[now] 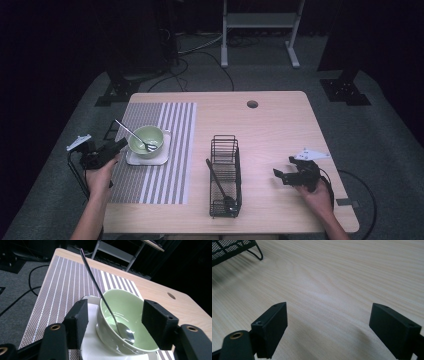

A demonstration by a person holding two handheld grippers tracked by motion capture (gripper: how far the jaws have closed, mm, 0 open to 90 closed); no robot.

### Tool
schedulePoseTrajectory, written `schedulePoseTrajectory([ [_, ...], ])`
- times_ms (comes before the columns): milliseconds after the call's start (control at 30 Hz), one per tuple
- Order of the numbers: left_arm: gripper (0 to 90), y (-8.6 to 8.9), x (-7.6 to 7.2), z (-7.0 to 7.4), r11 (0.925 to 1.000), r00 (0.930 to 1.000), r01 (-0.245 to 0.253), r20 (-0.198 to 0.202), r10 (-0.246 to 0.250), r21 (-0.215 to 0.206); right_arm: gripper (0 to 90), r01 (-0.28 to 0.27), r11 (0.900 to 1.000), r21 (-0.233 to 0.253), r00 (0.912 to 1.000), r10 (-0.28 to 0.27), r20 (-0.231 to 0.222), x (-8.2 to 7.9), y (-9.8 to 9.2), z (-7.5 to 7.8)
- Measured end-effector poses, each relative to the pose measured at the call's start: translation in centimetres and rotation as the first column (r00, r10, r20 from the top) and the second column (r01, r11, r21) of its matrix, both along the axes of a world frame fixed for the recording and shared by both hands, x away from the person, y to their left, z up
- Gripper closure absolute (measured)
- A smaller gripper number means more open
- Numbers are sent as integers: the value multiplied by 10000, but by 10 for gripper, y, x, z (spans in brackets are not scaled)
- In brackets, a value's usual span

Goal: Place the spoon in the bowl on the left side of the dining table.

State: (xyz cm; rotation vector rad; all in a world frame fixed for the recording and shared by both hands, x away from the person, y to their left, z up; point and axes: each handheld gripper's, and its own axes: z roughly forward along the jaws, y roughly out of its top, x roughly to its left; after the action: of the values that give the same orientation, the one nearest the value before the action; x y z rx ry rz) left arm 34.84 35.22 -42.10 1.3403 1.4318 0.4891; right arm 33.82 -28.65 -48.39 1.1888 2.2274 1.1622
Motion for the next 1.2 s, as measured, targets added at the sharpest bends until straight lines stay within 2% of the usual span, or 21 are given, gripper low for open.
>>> schedulePoseTrajectory([
  [133,295,-3,-3,1,9999,9999,-116,-1,116,-1,140,6,10000,-59,10000,-6,29,0,1,0],
  [400,238,-10,-6,2,9999,10000,-32,2,32,135,140,23,10000,-63,10000,-23,32,-1,0,0],
  [567,213,-15,-7,3,9998,9999,119,100,-120,153,140,12,9999,-111,10000,-12,57,-1,1,0],
  [700,200,-19,-8,5,9989,9995,281,130,-287,386,140,34,10000,-93,10000,-34,41,-1,1,0],
  [1200,171,-32,-10,3,9966,9976,695,32,-697,435,140,28,10000,-88,10000,-28,45,-1,1,0],
])
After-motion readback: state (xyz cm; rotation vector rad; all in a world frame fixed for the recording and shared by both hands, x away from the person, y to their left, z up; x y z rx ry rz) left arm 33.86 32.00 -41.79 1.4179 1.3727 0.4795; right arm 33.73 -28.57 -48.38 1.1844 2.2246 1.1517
